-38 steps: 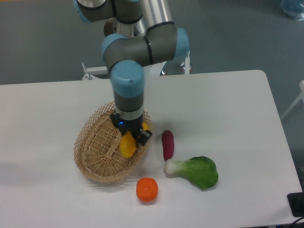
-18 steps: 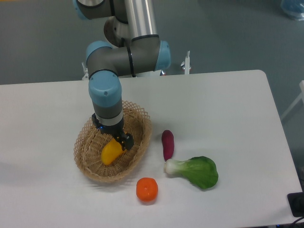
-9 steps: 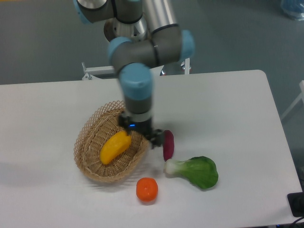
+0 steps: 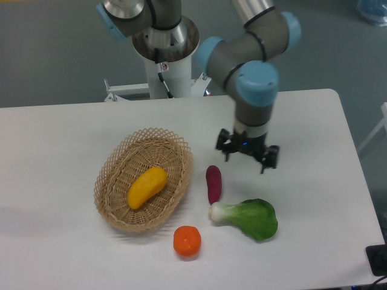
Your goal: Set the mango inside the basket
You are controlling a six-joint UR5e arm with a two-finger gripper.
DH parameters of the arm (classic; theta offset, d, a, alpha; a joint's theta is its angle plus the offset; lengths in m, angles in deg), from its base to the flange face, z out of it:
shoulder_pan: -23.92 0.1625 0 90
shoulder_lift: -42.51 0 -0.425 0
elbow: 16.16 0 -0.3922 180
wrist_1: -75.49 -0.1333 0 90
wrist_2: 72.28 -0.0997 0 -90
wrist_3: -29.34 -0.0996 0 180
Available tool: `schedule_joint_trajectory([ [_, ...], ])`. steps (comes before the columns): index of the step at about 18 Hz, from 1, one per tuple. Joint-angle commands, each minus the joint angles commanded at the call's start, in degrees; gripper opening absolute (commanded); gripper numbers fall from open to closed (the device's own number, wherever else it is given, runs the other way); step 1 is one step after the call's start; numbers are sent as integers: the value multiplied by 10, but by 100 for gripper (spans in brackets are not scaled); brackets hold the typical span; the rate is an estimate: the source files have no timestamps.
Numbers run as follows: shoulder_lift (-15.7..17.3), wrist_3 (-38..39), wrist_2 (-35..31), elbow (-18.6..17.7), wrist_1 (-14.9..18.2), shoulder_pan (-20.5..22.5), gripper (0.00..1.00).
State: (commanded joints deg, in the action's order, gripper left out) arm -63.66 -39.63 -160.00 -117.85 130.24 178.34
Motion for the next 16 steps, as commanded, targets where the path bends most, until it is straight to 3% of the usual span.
schedule_joint_trajectory([
  [8,-3,-76,7,6,-11,37,100],
  [16,-3,-104,3,4,-11,33,100],
])
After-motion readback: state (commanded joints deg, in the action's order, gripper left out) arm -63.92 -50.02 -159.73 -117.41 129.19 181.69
